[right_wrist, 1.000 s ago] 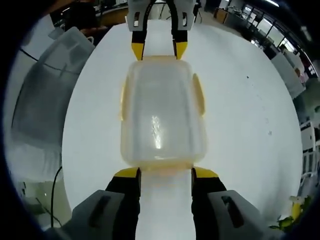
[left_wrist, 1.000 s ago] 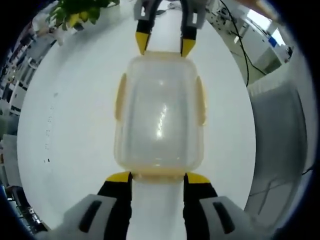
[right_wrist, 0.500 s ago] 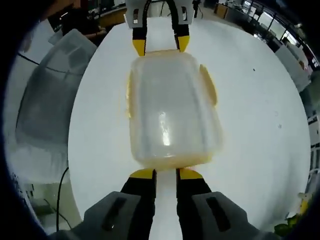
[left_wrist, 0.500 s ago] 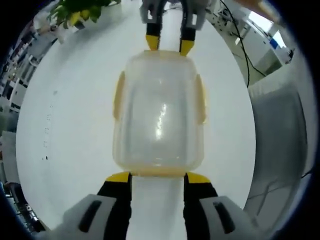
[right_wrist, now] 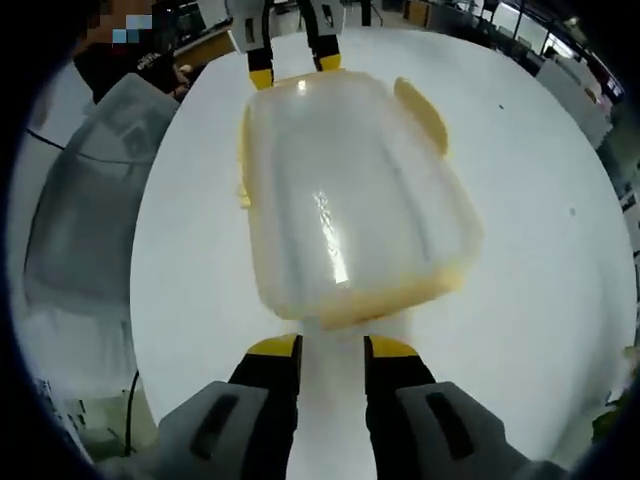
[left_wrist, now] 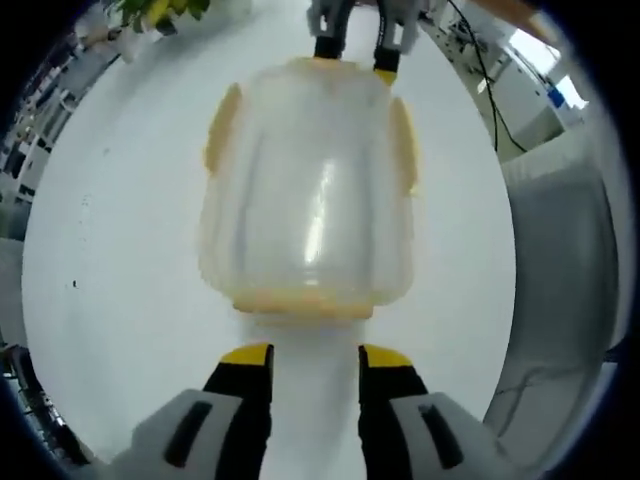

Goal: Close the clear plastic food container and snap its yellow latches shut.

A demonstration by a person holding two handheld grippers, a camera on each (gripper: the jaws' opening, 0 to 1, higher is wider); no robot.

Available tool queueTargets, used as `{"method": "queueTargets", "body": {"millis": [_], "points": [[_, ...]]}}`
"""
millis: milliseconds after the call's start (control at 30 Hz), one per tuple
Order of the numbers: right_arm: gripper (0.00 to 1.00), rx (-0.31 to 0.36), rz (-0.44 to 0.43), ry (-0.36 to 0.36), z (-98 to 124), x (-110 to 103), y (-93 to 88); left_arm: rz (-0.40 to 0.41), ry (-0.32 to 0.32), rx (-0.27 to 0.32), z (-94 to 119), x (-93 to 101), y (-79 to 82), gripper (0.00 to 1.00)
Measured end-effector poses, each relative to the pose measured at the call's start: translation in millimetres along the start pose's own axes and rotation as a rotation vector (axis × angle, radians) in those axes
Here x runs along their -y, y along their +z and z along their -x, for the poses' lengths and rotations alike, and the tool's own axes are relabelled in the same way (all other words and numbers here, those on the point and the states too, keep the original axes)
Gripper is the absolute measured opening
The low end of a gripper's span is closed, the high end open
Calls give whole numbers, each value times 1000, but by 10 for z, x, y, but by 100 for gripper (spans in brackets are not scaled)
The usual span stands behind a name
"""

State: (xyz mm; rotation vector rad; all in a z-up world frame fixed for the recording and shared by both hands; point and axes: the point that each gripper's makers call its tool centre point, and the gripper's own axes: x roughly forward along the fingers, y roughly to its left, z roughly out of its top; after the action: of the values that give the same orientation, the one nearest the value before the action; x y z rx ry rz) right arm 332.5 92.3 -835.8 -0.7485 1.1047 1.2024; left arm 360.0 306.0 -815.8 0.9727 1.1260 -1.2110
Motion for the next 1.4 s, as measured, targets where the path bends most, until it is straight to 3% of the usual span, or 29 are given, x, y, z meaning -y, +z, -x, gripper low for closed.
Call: {"method": "queueTargets", "body": {"millis": [67,167,200,367,433,467,500,533,567,667,700,767,833,867,967,1067,1233,1333,1400], "points": [[23,-6,-31,-4,2,9,-57,85,6,26,31,-19,-33,28],[23,-10,-90,-14,28,32,-122,271,-80,165,96,76,108,41],[23,-8,-150,-12,59,38,-156,341,-80,220,149,55,154,42],[28,59,-290,-3,184,38,-170,521,-103,399,392,36,324,41],[30,78,-367,-3,243,56,-196,606,-55,428,460,-40,318,40],[32,98,-393,-10,268,83,-187,683,-15,405,457,-89,248,39],[35,137,-418,-2,304,101,-147,811,-11,366,458,-84,165,38],[38,182,-446,12,332,111,-92,840,-42,397,468,-55,212,38],[40,234,-515,41,379,112,-32,898,-100,483,519,-19,328,38],[48,349,-663,58,501,233,72,1127,-207,660,652,-58,537,37],[49,389,-741,65,551,284,101,1239,-237,727,689,-104,584,37],[46,483,-867,87,634,354,193,1384,-274,716,647,-89,562,37],[43,622,-991,147,763,414,363,1338,-249,636,525,-27,470,37],[38,646,-1027,208,801,374,420,1340,-227,610,486,-22,438,36],[30,698,-1102,258,826,333,516,1341,-207,592,444,-30,444,32],[31,664,-1110,242,761,343,520,1339,-200,575,417,-51,457,32],[30,552,-1061,227,605,278,498,1315,-201,559,379,-34,489,31],[32,484,-1026,222,511,230,481,1301,-175,529,331,-48,457,26],[31,473,-1022,208,473,240,495,1283,-169,515,318,-39,454,23]]}}
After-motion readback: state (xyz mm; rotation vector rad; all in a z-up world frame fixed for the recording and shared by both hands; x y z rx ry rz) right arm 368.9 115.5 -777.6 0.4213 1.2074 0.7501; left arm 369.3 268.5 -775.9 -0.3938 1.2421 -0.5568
